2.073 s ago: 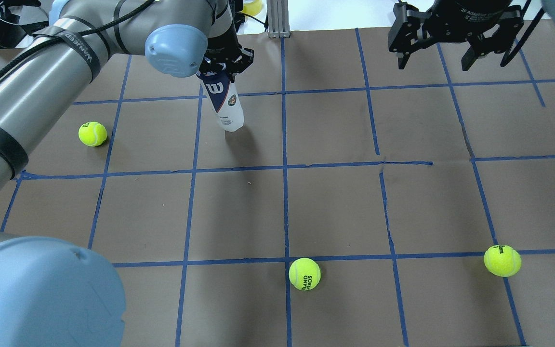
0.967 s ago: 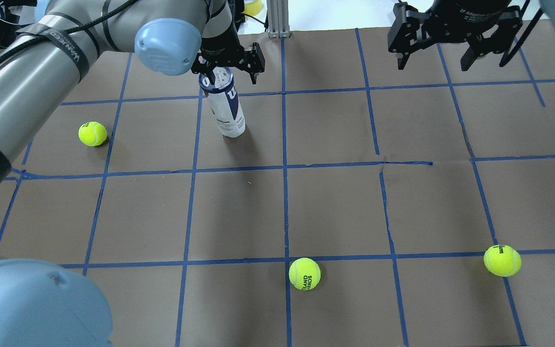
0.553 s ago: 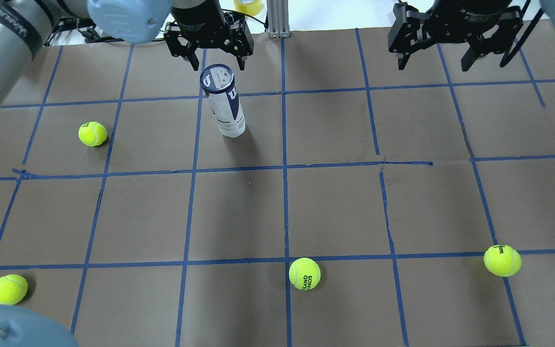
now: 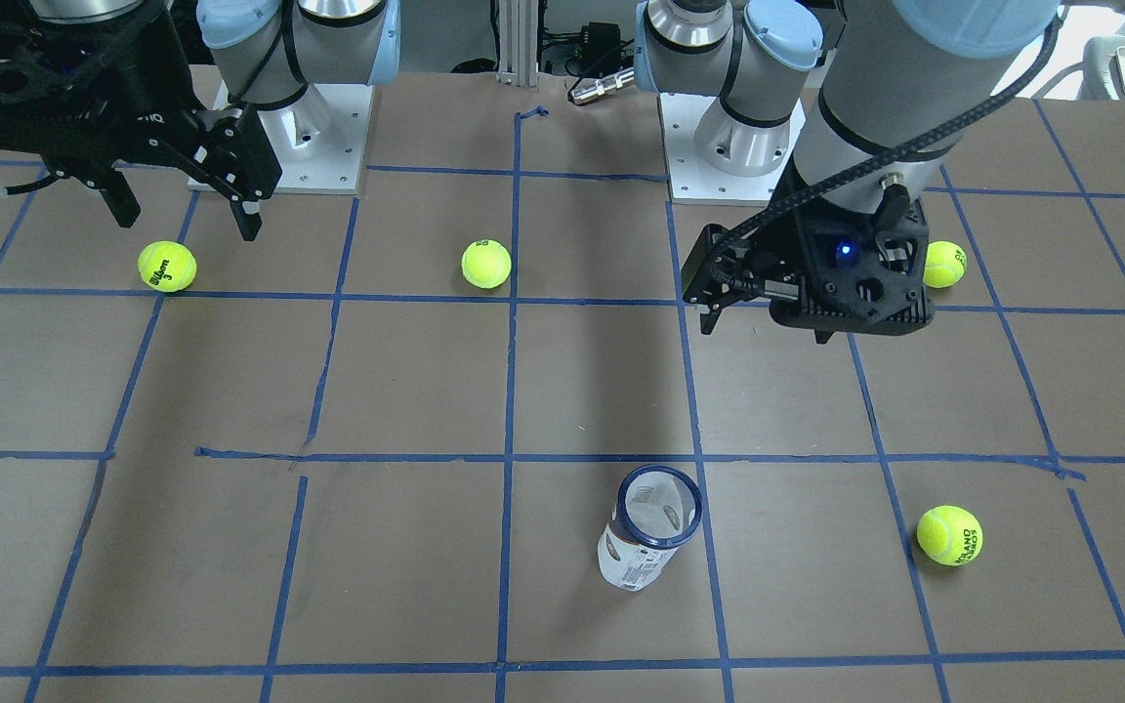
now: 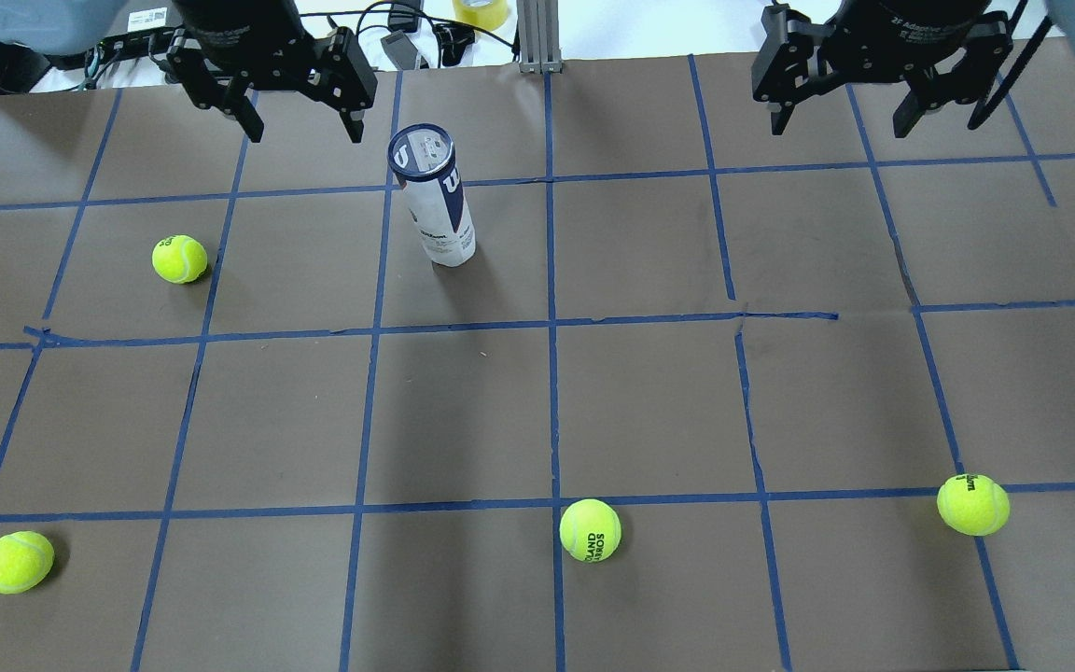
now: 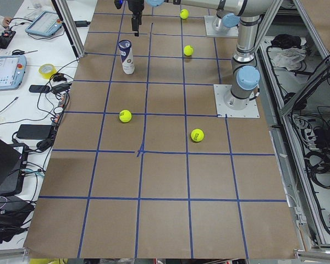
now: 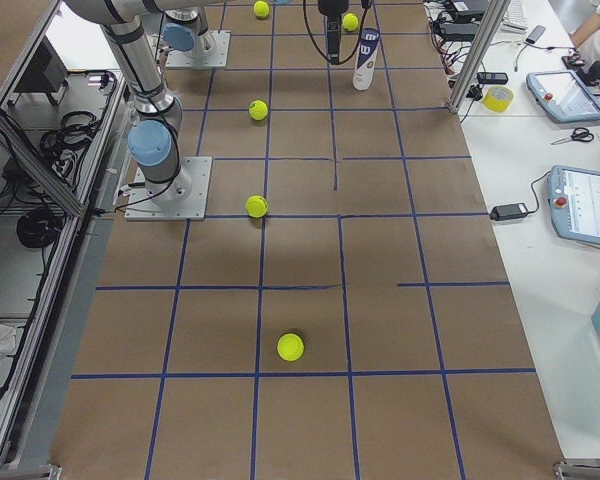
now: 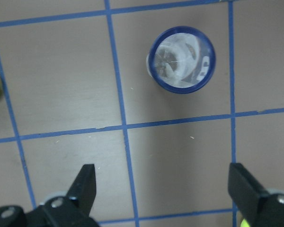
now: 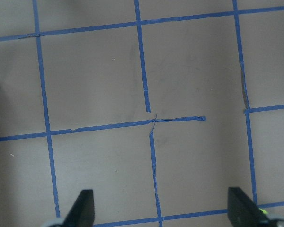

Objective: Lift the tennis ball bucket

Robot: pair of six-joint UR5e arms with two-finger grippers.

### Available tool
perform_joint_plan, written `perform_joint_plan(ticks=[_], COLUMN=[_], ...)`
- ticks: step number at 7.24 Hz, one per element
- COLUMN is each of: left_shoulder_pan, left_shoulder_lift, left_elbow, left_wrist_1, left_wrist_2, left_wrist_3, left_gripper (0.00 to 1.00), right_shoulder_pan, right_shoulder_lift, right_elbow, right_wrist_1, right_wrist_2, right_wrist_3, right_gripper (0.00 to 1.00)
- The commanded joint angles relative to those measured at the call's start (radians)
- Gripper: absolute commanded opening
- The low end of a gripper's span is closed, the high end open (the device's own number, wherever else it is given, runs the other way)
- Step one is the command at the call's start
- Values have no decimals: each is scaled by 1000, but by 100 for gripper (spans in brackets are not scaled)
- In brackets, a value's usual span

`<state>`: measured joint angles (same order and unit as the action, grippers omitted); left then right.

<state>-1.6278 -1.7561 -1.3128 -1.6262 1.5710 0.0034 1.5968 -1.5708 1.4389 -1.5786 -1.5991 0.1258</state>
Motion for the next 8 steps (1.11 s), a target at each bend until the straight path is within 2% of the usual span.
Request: perform_joint_plan(ticks=[1, 3, 5, 8], left_shoulder_pan=[26, 83, 86, 86], left_shoulder_lift=[91, 145, 197, 216], left_elbow=[-87, -158, -207, -217], left_wrist_1=[3, 0, -1, -6], left_wrist_2=[7, 8, 9, 9], left_wrist_3=[1, 18, 24, 33], left_gripper=[100, 100, 100, 100], right_shoulder_pan=[0, 0, 2, 2], right_shoulder_lift=[0, 2, 0, 2], right_elbow=[0, 0, 0, 0], right_wrist_1=[0, 0, -1, -1], right_wrist_2=[-1, 2, 2, 4], right_wrist_3=[0, -9, -9, -9], right_gripper=[100, 100, 100, 100])
